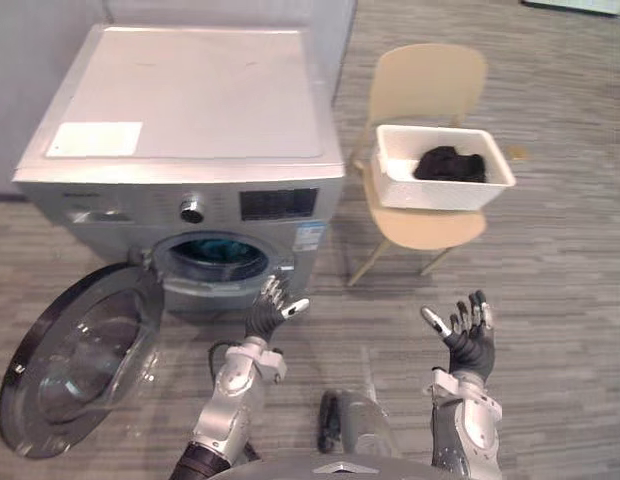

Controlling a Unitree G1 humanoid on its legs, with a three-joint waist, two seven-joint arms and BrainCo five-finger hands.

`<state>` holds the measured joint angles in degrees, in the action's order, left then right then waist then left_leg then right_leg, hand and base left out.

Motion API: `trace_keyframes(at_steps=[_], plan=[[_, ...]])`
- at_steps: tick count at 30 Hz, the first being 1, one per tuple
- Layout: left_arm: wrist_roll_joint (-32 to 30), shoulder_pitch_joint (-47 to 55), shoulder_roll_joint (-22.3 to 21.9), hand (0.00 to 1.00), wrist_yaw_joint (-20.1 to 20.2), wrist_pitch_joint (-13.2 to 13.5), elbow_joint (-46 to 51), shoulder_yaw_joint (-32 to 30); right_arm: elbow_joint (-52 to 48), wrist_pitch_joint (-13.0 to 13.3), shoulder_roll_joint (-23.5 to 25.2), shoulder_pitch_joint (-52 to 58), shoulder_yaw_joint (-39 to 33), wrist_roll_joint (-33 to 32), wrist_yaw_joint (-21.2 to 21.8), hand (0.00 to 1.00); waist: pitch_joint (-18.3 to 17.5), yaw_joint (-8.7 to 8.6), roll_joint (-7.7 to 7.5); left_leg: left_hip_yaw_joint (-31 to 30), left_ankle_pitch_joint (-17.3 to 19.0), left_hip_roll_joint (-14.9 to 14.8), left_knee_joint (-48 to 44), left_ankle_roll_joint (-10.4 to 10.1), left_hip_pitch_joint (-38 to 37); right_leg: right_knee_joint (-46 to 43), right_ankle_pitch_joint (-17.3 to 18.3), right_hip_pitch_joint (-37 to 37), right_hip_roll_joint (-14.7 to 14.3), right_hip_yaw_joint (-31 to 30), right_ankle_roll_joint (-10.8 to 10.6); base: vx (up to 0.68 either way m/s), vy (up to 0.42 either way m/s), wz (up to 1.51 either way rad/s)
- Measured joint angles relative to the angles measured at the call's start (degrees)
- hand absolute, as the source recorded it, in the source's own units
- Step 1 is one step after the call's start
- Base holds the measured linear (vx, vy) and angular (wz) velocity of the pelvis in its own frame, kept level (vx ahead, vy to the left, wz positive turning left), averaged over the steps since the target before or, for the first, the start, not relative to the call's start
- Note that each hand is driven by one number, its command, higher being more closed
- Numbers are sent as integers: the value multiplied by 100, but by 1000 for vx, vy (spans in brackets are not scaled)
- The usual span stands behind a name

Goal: Pick up the laundry basket with both hands and put the clothes into the washing machine.

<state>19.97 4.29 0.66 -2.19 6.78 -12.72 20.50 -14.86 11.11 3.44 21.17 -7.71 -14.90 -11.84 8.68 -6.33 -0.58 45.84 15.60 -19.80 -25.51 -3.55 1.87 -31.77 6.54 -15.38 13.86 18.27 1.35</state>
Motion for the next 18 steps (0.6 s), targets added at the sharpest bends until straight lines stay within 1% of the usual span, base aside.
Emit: trace_keyframes(at_steps=[1,2,3,4,5,6,7,8,9,10,11,12,13,14,15,16,17,18], plan=[[1,-10,23,0,21,-4,-50,0,1,0,-2,-48,-24,58,-9,0,-31,-15,-53,18,3,-40,-59,-36,6,99,-22,73,73,-1,-28,-5,-267,-63],[2,-91,61,0,62,-40,-252,9,14,-6,11,-165,-142,250,-92,0,-73,-36,-86,-65,2,-136,-215,-154,66,435,40,201,-138,23,-234,-10,-232,-72],[4,-122,39,0,77,-86,-388,9,16,-7,-12,-331,-221,360,-138,0,-104,8,40,-269,-6,-198,-185,-154,131,612,18,161,-319,-43,-218,-26,-342,-105],[4,-117,54,0,102,-138,-434,9,27,-7,-48,-552,-263,403,-163,0,-112,17,112,-353,-23,-281,-135,-224,102,707,7,117,-438,-41,-226,-27,-306,-124],[7,-141,107,0,119,-198,-473,3,66,-7,-89,-764,-265,402,-221,0,-112,-9,164,-325,-17,-374,-135,-317,19,766,4,98,-581,-25,-233,-14,-274,-124],[6,-168,102,0,123,-222,-481,-23,100,-7,-103,-921,-252,401,-253,0,-113,1,174,-190,-35,-489,-132,-401,-147,828,10,138,-716,50,-239,2,-215,-95],[6,-185,102,0,122,-222,-482,-36,125,-7,-108,-955,-240,401,-252,0,-110,15,180,-80,-49,-563,-131,-445,-249,870,29,167,-756,170,-248,-6,-170,-83],[6,-192,112,0,122,-222,-483,-70,199,-6,-113,-1020,-188,399,-252,0,-125,53,150,122,-69,-631,-126,-533,-434,934,166,219,-744,372,-266,-29,-201,-82],[6,-216,103,0,120,-224,-582,-154,296,-7,-126,-1090,-91,391,-244,0,-137,111,127,319,-85,-697,-170,-617,-658,810,398,251,-741,451,-294,-24,-231,-84],[3,-209,105,0,109,-230,-661,-260,311,-7,-118,-1081,54,383,-238,0,-152,91,150,286,-107,-858,-393,-641,-732,672,471,276,-831,421,-265,0,-238,-66],[2,-185,111,0,103,-232,-700,-335,312,-13,-117,-1077,163,379,-215,0,-165,95,190,259,-146,-1080,-731,-579,-734,581,586,295,-962,398,-194,42,-235,-51],[3,-128,109,0,98,-249,-714,-422,321,-17,-120,-1088,264,379,-178,0,-172,158,214,236,-251,-1369,-1171,-307,-734,558,645,357,-1136,306,-94,49,-213,-56],[7,-67,111,0,86,-252,-714,-489,330,-20,-119,-1106,344,381,-143,0,-174,237,209,236,-382,-1587,-1545,248,-720,562,670,422,-1251,212,-38,82,-298,-88],[22,87,128,0,17,-271,-715,-524,332,-19,-150,-1145,475,395,-104,0,-174,363,206,162,-914,-2019,-2291,1407,-664,672,680,672,-1486,2,70,125,-306,-105],[80,249,115,0,-9,-315,-723,-497,333,-19,-242,-1194,550,399,-102,0,-185,441,241,-128,-1238,-2364,-3021,1867,-454,871,672,962,-1687,-233,155,139,-287,-97],[115,310,111,0,-11,-337,-727,-464,332,-18,-269,-1222,568,400,-107,0,-191,471,246,-384,-1152,-2392,-3423,1743,-257,972,660,1072,-1751,-327,188,151,-210,-74],[121,387,35,0,-7,-346,-723,-383,332,-17,-395,-1304,524,403,-134,0,-226,478,277,-856,-906,-2135,-3915,1491,158,1207,652,1286,-1792,-448,299,174,-132,-52],[121,422,-21,0,-6,-346,-694,-335,332,-16,-507,-1352,533,415,-139,0,-239,497,268,-1068,-676,-1766,-4054,1329,464,1439,606,1462,-1792,-557,365,147,-92,-44]])
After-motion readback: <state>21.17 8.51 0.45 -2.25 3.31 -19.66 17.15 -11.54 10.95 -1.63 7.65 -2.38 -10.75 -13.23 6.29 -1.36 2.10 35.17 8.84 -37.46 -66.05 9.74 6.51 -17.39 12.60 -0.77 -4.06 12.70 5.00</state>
